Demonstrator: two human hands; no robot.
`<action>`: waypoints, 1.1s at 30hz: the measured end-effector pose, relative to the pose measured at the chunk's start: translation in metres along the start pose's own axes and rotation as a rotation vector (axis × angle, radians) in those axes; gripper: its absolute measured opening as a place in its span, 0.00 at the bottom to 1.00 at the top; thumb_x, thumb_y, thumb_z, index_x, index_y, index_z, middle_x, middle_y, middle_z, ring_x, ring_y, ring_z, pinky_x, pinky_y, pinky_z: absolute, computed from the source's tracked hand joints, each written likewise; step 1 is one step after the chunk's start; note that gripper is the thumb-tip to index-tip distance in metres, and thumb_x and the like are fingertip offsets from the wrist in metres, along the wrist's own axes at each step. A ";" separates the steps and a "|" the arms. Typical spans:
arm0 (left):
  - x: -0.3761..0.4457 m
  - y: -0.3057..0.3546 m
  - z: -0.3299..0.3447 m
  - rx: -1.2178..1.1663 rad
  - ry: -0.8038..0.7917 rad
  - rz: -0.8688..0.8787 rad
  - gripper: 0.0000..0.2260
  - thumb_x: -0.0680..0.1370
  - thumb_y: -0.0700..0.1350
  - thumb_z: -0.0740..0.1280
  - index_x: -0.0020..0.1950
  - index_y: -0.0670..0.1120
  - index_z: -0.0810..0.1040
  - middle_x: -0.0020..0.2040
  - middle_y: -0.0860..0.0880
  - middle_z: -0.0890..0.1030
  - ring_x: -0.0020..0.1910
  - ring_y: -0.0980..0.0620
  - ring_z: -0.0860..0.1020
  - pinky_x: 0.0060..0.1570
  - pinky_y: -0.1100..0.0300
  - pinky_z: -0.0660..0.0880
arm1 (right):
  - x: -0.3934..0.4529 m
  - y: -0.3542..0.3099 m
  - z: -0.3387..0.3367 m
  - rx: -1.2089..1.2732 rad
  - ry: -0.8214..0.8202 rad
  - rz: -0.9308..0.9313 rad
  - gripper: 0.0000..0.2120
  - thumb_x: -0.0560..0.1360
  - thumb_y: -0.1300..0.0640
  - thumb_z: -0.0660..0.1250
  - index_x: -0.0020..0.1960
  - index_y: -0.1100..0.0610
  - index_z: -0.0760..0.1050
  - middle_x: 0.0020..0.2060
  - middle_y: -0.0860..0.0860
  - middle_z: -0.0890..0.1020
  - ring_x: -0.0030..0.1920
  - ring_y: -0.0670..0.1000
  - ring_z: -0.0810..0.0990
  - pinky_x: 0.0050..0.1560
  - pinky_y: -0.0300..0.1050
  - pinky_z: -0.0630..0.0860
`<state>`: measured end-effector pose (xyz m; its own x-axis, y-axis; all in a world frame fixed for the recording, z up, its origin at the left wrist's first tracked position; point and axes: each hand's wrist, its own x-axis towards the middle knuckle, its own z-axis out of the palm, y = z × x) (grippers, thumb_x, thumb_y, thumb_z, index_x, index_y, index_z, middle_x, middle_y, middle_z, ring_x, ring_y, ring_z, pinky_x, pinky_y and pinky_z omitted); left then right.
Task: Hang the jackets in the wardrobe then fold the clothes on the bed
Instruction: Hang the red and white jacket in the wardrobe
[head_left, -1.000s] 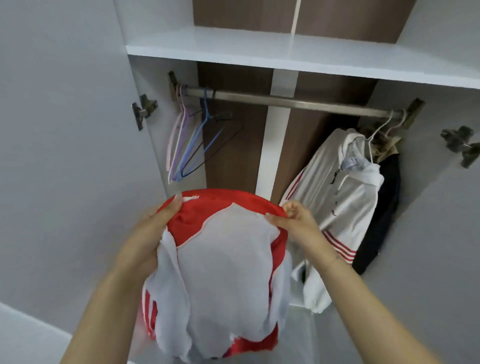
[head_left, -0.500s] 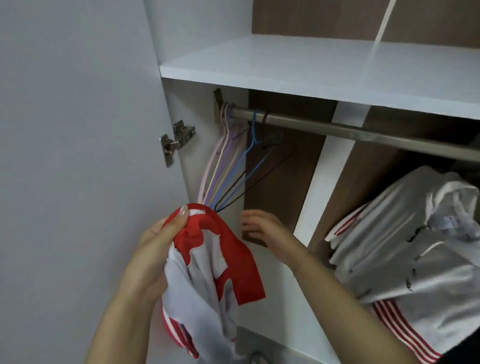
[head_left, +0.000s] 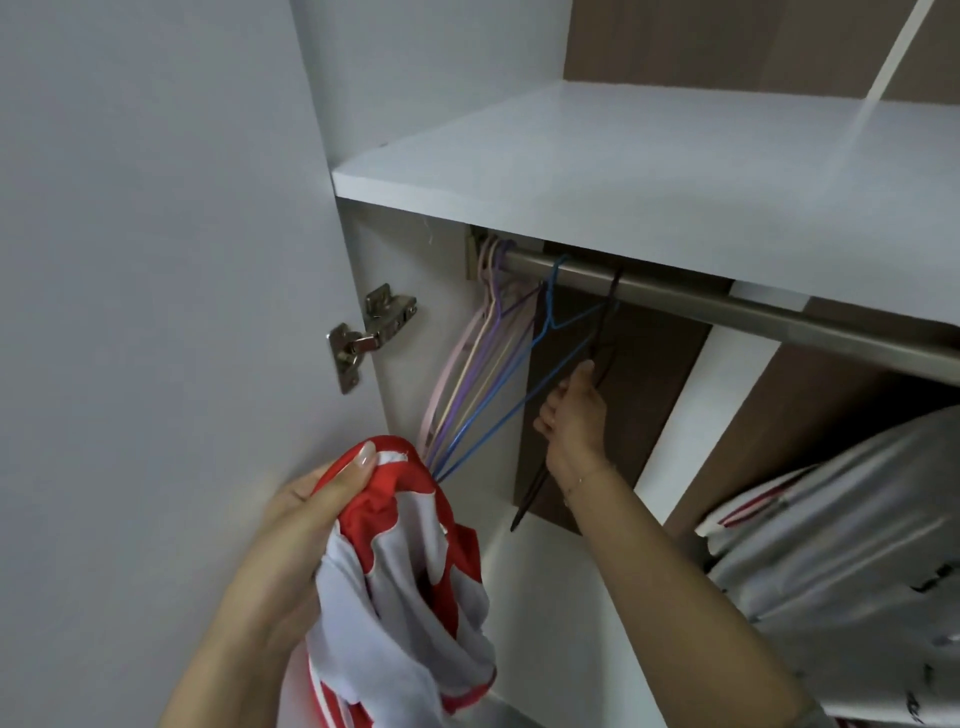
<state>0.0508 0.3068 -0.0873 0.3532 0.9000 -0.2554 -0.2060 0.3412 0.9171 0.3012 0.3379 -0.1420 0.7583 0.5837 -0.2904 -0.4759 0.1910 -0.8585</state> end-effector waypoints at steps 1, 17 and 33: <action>0.001 -0.002 0.001 0.004 -0.003 -0.007 0.14 0.66 0.51 0.73 0.43 0.41 0.86 0.41 0.38 0.85 0.36 0.44 0.85 0.33 0.59 0.80 | -0.002 -0.006 -0.005 0.013 0.010 -0.032 0.19 0.83 0.44 0.54 0.38 0.53 0.64 0.24 0.48 0.62 0.21 0.44 0.58 0.21 0.37 0.56; -0.030 -0.004 0.015 0.289 -0.271 0.088 0.15 0.68 0.54 0.73 0.47 0.46 0.85 0.46 0.39 0.85 0.44 0.42 0.85 0.40 0.58 0.81 | -0.099 0.043 -0.141 -0.397 -0.137 -0.209 0.06 0.77 0.58 0.68 0.44 0.48 0.78 0.33 0.41 0.79 0.41 0.47 0.77 0.41 0.36 0.73; -0.032 -0.065 -0.059 0.683 -0.099 0.361 0.03 0.79 0.40 0.68 0.47 0.44 0.82 0.42 0.49 0.83 0.42 0.55 0.80 0.52 0.58 0.75 | -0.283 0.064 -0.229 -0.381 -0.007 -0.098 0.23 0.80 0.50 0.63 0.26 0.51 0.66 0.24 0.46 0.67 0.25 0.41 0.67 0.26 0.30 0.65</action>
<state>-0.0012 0.2716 -0.1564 0.4573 0.8844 0.0935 0.2732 -0.2398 0.9316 0.1577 0.0043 -0.2117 0.7883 0.5827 -0.1973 -0.2005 -0.0599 -0.9779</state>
